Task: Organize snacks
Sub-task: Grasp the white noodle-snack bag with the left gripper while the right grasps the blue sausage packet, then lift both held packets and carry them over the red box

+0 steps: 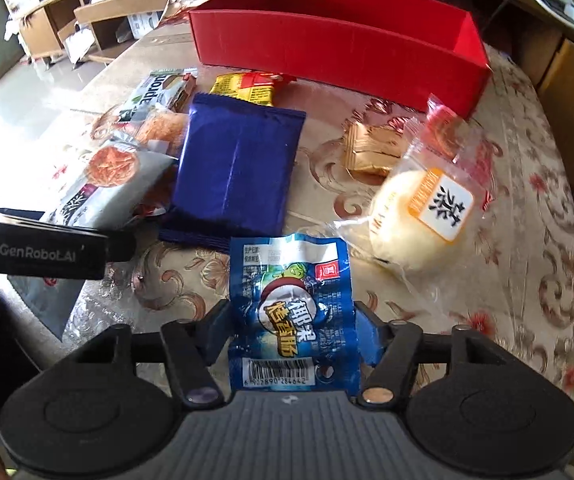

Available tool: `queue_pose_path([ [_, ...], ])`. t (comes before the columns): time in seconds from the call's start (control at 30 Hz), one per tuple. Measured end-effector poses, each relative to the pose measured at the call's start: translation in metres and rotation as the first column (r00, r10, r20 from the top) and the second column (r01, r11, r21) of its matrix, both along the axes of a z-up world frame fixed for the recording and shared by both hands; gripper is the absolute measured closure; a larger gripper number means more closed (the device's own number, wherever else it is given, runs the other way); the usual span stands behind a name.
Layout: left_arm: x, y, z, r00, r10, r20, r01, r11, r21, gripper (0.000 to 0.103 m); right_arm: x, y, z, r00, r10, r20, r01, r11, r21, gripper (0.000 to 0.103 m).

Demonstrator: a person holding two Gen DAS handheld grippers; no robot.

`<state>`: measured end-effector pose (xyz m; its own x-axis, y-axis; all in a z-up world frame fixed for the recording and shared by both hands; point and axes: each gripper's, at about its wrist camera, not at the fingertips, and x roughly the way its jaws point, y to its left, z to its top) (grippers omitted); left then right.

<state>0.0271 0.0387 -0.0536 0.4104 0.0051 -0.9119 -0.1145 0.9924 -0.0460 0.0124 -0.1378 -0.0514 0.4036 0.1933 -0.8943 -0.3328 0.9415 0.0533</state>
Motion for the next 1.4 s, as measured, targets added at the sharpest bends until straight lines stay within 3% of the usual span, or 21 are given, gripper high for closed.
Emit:
queue_pose_path([
  [0.23,-0.002,0.001,0.001,1.000,-0.019,0.006,0.019,1.000,-0.002,0.012,-0.004,0.011,-0.002,1.000,0.015,0.008,-0.015,0.998,-0.057,0.039],
  [0.3,-0.002,-0.006,-0.001,0.999,-0.048,0.002,0.048,0.998,0.030,0.010,0.000,0.013,-0.003,1.000,-0.011,0.008,0.012,0.998,-0.068,0.032],
  [0.37,-0.002,-0.011,-0.004,0.997,-0.075,-0.002,0.075,0.996,0.047,0.006,0.003,0.007,-0.007,0.998,-0.057,-0.006,0.056,0.997,-0.059,0.017],
  [0.53,-0.001,-0.009,-0.006,0.997,-0.076,-0.003,0.076,0.996,0.040,0.002,0.006,0.001,-0.014,0.994,-0.110,-0.013,0.109,0.992,-0.057,0.000],
  [0.77,0.000,-0.006,-0.006,0.997,-0.077,-0.007,0.077,0.996,0.039,0.001,0.004,-0.003,-0.014,0.994,-0.106,-0.016,0.105,0.993,-0.045,0.000],
  [0.8,0.000,-0.007,-0.006,0.997,-0.082,-0.007,0.082,0.996,0.045,0.002,0.002,-0.004,-0.012,0.994,-0.108,-0.017,0.107,0.993,-0.044,0.004],
  [0.87,-0.003,-0.008,-0.005,0.996,-0.089,-0.004,0.089,0.994,0.067,0.009,-0.003,-0.004,-0.008,0.996,-0.093,-0.008,0.092,0.995,-0.043,0.025],
  [0.93,-0.006,-0.007,-0.002,0.997,-0.083,0.004,0.083,0.995,0.061,0.016,-0.007,-0.002,-0.004,0.996,-0.084,-0.003,0.084,0.995,-0.047,0.034],
  [1.07,-0.010,0.000,0.005,0.997,-0.074,0.014,0.074,0.997,-0.015,0.034,-0.014,-0.003,-0.002,0.997,-0.079,-0.008,0.078,0.996,-0.050,0.034],
  [1.23,-0.013,0.005,0.009,0.998,-0.061,0.012,0.062,0.994,-0.085,0.037,-0.020,-0.012,0.014,0.994,-0.110,0.022,0.110,0.994,-0.006,0.034],
  [1.4,-0.018,0.003,0.023,0.996,-0.070,0.048,0.074,0.992,-0.102,0.040,-0.026,-0.017,0.028,0.991,-0.124,0.044,0.123,0.992,0.014,0.034],
])
